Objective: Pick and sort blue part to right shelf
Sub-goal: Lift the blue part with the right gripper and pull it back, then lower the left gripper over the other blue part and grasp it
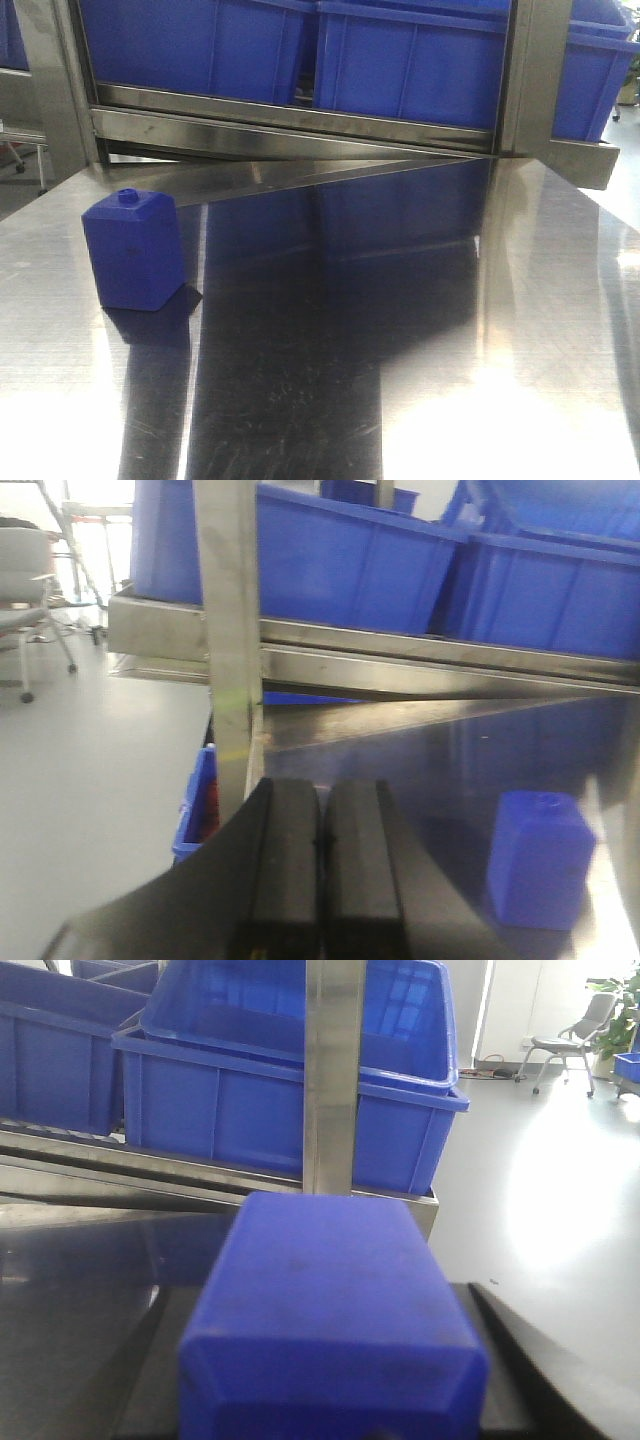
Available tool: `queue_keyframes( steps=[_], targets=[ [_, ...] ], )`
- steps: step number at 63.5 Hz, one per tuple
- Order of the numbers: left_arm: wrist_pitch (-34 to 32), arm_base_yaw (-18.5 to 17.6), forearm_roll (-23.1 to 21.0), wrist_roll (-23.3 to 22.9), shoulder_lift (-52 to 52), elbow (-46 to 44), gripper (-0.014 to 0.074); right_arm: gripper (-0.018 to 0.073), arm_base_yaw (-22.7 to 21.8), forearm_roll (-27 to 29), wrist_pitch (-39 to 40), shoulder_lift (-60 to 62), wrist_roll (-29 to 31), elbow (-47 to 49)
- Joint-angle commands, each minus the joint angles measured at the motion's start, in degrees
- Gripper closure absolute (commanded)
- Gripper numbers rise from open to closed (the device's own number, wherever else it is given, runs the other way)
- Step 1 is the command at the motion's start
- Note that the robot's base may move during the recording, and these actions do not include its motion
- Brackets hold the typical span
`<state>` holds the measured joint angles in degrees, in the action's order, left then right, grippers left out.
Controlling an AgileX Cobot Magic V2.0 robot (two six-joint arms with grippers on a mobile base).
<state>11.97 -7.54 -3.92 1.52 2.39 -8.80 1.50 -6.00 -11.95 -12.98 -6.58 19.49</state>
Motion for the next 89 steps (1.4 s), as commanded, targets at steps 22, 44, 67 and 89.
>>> queue_keyframes(
  steps=[22,44,67,89],
  targets=[
    [-0.5,-17.0,0.3,-0.5,27.2,-17.1,0.0234,0.0148,-0.4,-0.9,5.0,-0.5,0.3,1.6],
    [8.0,-19.3,1.8,-5.6,48.9,-31.4,-0.0095,0.0148,-0.4,-0.9,5.0,-0.5,0.3,1.6],
    [35.2,-19.3,1.6,-20.6,73.3,-55.5,-0.0096,0.0148,-0.4,-0.9,5.0,-0.5,0.3,1.6],
    [51.7,-19.4,1.6,-21.9,89.1,-70.6,-0.0096,0.0148,-0.4,-0.9,5.0,-0.5,0.3,1.6]
  ],
)
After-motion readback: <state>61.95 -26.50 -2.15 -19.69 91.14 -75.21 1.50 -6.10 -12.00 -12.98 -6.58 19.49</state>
